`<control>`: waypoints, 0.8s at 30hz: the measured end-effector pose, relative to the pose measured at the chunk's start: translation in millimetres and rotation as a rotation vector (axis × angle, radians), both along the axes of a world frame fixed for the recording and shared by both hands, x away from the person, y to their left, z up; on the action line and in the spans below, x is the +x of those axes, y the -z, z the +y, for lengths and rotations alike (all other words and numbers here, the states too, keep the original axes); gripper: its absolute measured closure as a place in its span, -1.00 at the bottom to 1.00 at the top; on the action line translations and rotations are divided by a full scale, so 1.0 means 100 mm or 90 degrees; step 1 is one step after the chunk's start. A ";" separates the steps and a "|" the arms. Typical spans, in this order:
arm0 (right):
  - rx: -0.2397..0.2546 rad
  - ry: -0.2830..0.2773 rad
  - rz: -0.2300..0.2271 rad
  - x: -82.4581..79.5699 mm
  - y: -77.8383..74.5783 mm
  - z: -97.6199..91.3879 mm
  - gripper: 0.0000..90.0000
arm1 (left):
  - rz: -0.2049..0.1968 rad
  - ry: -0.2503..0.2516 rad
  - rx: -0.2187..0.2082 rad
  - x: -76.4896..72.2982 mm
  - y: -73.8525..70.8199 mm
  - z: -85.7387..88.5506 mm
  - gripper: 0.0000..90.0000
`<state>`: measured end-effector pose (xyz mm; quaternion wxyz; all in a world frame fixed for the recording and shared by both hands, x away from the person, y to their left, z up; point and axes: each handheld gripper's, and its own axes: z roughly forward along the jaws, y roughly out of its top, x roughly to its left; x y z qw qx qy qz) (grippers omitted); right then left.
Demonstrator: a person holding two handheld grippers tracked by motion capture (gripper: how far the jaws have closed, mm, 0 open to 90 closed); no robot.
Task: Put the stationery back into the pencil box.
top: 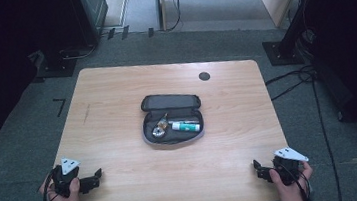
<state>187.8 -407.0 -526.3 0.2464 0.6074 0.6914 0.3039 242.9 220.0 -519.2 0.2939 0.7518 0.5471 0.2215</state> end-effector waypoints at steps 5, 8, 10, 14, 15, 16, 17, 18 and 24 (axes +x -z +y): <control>0.000 0.000 0.000 0.00 0.00 0.00 -0.89 | 0.000 0.000 0.000 0.00 0.00 0.00 -1.00; 0.000 0.000 0.000 0.00 0.00 0.00 -0.89 | 0.001 -0.003 0.001 0.00 0.00 -0.01 -1.00; -0.001 -0.002 -0.001 0.00 0.00 0.00 -0.89 | 0.001 0.004 0.001 0.01 0.00 -0.03 -1.00; 0.000 -0.001 0.000 0.00 0.00 0.00 -0.89 | 0.000 0.010 0.000 0.02 0.00 -0.03 -1.00; 0.000 -0.002 0.000 0.00 0.00 0.00 -0.89 | 0.000 0.010 0.000 0.02 0.00 -0.04 -1.00; 0.000 -0.002 0.000 0.00 0.00 0.00 -0.89 | 0.000 0.010 0.000 0.02 0.00 -0.04 -1.00; 0.000 -0.002 0.000 0.00 0.00 0.00 -0.88 | 0.000 0.010 0.000 0.02 0.00 -0.04 -1.00; 0.001 -0.001 0.000 0.00 0.00 0.00 -0.88 | 0.000 0.010 0.000 0.02 0.00 -0.04 -1.00; 0.001 -0.010 -0.002 0.02 0.00 0.02 -0.87 | 0.000 0.010 0.000 0.02 0.00 -0.04 -1.00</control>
